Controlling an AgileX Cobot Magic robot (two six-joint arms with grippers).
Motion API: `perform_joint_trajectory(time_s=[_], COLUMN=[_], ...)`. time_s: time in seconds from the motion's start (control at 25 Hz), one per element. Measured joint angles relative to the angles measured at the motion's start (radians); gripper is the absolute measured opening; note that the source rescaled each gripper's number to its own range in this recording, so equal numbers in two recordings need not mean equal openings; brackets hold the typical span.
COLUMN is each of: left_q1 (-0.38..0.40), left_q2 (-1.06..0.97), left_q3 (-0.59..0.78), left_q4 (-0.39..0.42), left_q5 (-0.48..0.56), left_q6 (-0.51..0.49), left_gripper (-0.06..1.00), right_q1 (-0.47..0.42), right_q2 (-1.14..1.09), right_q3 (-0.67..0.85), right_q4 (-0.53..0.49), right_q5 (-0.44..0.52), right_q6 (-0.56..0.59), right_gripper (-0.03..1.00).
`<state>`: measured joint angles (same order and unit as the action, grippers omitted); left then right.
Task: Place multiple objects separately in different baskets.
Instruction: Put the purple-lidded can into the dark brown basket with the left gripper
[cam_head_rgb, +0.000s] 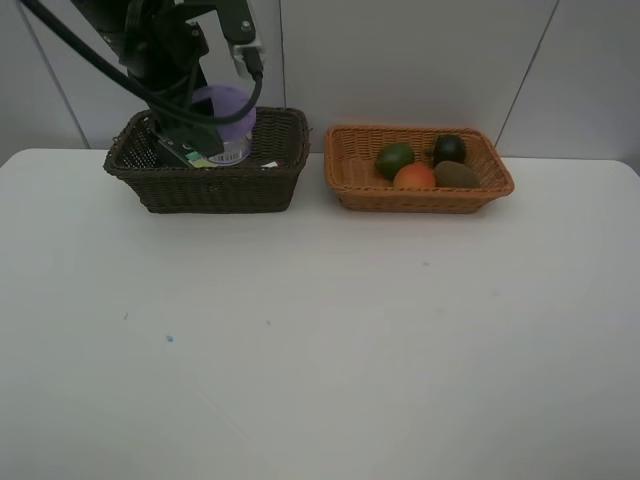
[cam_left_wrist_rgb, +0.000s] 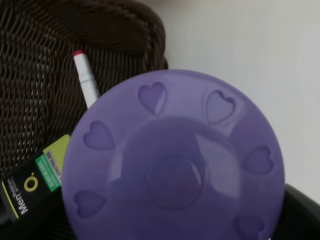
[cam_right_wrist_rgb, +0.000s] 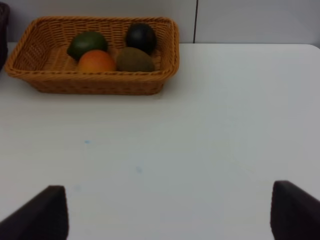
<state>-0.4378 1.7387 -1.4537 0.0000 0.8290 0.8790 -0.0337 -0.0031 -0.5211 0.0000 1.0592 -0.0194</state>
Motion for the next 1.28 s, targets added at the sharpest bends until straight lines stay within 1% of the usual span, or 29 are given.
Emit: perform_joint_trajectory(time_s=[0.28, 0.52, 0.84, 1.04, 1.28], left_q1=[0.054, 0.081, 0.083, 0.093, 0.104], left_q2=[0.075, 0.172, 0.323, 0.406, 0.454], left_q3=[-0.076, -0.176, -0.311, -0.383, -0.412], left_q4=[-0.007, -0.015, -0.019, -0.023, -0.018], left_q5=[-0.03, -0.047, -0.05, -0.052, -0.054], left_q6=[0.0, 0.0, 0.0, -0.023, -0.026], left_gripper=[0.97, 0.97, 0.97, 0.97, 0.97], right_q1=[0.0, 0.0, 0.0, 0.0, 0.0], right_q2=[0.0, 0.0, 0.0, 0.0, 0.0], right_q3=[0.0, 0.0, 0.0, 0.0, 0.0], right_q4=[0.0, 0.0, 0.0, 0.0, 0.0], right_q5=[0.0, 0.0, 0.0, 0.0, 0.0], right_q6=[0.0, 0.0, 0.0, 0.0, 0.0], right_gripper=[0.94, 0.94, 0.94, 0.94, 0.94])
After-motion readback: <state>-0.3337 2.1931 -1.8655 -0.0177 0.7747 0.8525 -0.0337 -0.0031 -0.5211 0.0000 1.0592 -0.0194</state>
